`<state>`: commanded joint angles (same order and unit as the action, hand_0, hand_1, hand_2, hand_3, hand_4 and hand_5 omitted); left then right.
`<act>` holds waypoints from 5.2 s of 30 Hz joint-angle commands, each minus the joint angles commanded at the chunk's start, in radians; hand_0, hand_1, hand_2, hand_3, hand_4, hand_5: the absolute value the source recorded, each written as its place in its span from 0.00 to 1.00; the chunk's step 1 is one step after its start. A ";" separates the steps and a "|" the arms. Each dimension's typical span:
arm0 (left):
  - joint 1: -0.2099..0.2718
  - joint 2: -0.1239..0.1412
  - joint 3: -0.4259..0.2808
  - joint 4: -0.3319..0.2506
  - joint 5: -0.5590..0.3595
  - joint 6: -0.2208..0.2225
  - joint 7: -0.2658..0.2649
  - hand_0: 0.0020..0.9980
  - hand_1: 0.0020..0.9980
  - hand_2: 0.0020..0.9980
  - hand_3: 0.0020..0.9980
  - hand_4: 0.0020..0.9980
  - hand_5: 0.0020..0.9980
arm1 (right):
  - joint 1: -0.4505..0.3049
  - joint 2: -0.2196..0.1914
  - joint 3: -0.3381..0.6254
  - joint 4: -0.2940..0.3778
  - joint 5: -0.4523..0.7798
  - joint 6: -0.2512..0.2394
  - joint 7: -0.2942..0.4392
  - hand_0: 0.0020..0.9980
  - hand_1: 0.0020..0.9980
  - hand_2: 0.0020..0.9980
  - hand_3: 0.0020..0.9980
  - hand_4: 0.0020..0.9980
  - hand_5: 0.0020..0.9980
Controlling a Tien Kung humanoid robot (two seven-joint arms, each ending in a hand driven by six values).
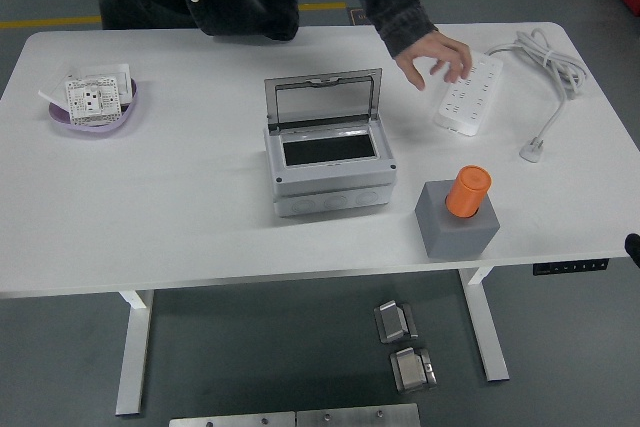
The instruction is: Pick up the cylinder from the cube,place it in the box,flap close box
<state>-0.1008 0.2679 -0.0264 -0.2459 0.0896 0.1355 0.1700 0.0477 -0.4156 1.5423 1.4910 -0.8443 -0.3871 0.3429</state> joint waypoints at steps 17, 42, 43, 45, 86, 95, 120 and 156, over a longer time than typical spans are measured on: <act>0.007 -0.010 -0.007 0.000 0.009 0.000 0.004 0.66 0.66 0.63 0.66 0.61 0.47 | 0.049 0.071 -0.348 -0.184 -0.094 -0.159 0.179 0.90 0.88 0.96 0.99 0.72 0.38; 0.005 -0.018 -0.010 -0.003 0.020 -0.001 0.006 0.66 0.66 0.63 0.66 0.61 0.46 | 0.121 0.047 -0.665 -0.228 -0.050 -0.094 0.167 0.90 0.94 0.96 1.00 0.81 0.41; 0.005 -0.018 -0.011 -0.003 0.021 0.000 0.006 0.66 0.66 0.63 0.66 0.61 0.46 | 0.124 0.046 -0.672 -0.232 -0.049 -0.093 0.167 0.90 0.94 0.96 1.00 0.81 0.41; 0.005 -0.018 -0.012 -0.003 0.023 0.000 0.007 0.66 0.66 0.63 0.66 0.61 0.46 | 0.131 0.044 -0.684 -0.241 -0.045 -0.090 0.165 0.90 0.94 0.96 1.00 0.81 0.41; -0.004 -0.020 -0.002 -0.004 0.000 -0.009 -0.009 0.66 0.66 0.63 0.66 0.60 0.46 | 0.148 0.036 -0.737 -0.282 -0.054 -0.104 0.128 0.88 0.91 0.87 0.98 0.86 0.18; -0.005 -0.020 0.002 -0.004 -0.007 -0.010 -0.012 0.66 0.66 0.63 0.66 0.61 0.46 | 0.149 0.035 -0.746 -0.278 -0.067 -0.123 0.114 0.79 0.77 0.67 0.85 0.38 0.00; -0.006 -0.023 0.014 -0.006 -0.026 -0.012 -0.021 0.66 0.65 0.64 0.67 0.63 0.48 | 0.162 0.034 -0.753 -0.260 -0.045 -0.155 0.115 0.60 0.38 0.27 0.23 0.00 0.00; 0.005 -0.014 -0.078 0.003 0.080 -0.009 0.024 0.66 0.65 0.64 0.68 0.64 0.51 | 0.590 0.081 -0.998 -0.267 -0.498 -0.173 -0.260 0.00 0.15 0.24 0.24 0.00 0.00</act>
<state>-0.0957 0.2543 -0.1041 -0.2424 0.1699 0.1266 0.1938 0.6381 -0.3348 0.5439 1.2237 -1.3419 -0.5603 0.0827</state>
